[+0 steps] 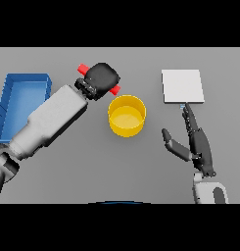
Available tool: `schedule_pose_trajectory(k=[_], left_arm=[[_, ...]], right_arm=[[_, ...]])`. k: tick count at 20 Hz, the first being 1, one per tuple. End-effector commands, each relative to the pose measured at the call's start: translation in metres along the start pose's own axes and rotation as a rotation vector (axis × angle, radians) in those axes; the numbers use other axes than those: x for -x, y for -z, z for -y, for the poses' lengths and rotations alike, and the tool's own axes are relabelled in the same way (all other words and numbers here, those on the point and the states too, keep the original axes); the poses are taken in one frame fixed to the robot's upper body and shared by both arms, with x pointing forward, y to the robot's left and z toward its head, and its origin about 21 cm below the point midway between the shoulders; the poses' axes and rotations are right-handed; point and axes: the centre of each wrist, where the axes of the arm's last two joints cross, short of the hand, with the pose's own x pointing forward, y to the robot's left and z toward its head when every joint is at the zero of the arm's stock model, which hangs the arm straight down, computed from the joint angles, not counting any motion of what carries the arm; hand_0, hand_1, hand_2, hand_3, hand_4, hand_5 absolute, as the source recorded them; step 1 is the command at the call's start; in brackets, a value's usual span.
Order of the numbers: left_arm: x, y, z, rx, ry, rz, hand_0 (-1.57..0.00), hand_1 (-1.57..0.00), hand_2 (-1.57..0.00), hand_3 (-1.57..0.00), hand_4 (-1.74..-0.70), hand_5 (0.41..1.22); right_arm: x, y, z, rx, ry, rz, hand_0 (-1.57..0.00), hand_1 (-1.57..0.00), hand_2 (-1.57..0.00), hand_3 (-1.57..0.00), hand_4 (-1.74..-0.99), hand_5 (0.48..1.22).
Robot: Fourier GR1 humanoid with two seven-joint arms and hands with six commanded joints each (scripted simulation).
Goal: Pick up the red beaker and tilt it to pour out 1 green nut into yellow bowl. Pick up the yellow bowl and place it on the metallic measuring scale.
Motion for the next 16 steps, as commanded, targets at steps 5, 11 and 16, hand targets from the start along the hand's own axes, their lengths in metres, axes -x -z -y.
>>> schedule_pose_trajectory(k=[5,11,16], left_arm=[[-0.011,0.011,-0.012,0.036,0.211,0.055,-1.57,-1.57,-1.57,-1.50,-1.73,1.220],[-0.022,0.013,-0.022,0.071,0.482,0.101,-1.57,-1.57,-1.57,-1.55,-1.74,1.221],[-0.026,0.018,-0.023,0.086,0.664,0.115,-1.57,-1.57,-1.57,-1.56,-1.74,1.221]], right_arm=[[0.004,0.002,-0.001,0.025,-0.050,0.010,0.00,0.00,0.00,0.00,-1.213,0.591],[0.002,0.003,-0.003,0.033,-0.048,0.028,0.00,0.00,0.00,0.00,-1.152,0.567],[-0.002,0.004,-0.006,0.035,-0.039,0.020,0.00,0.00,0.00,0.00,-1.129,0.566]])
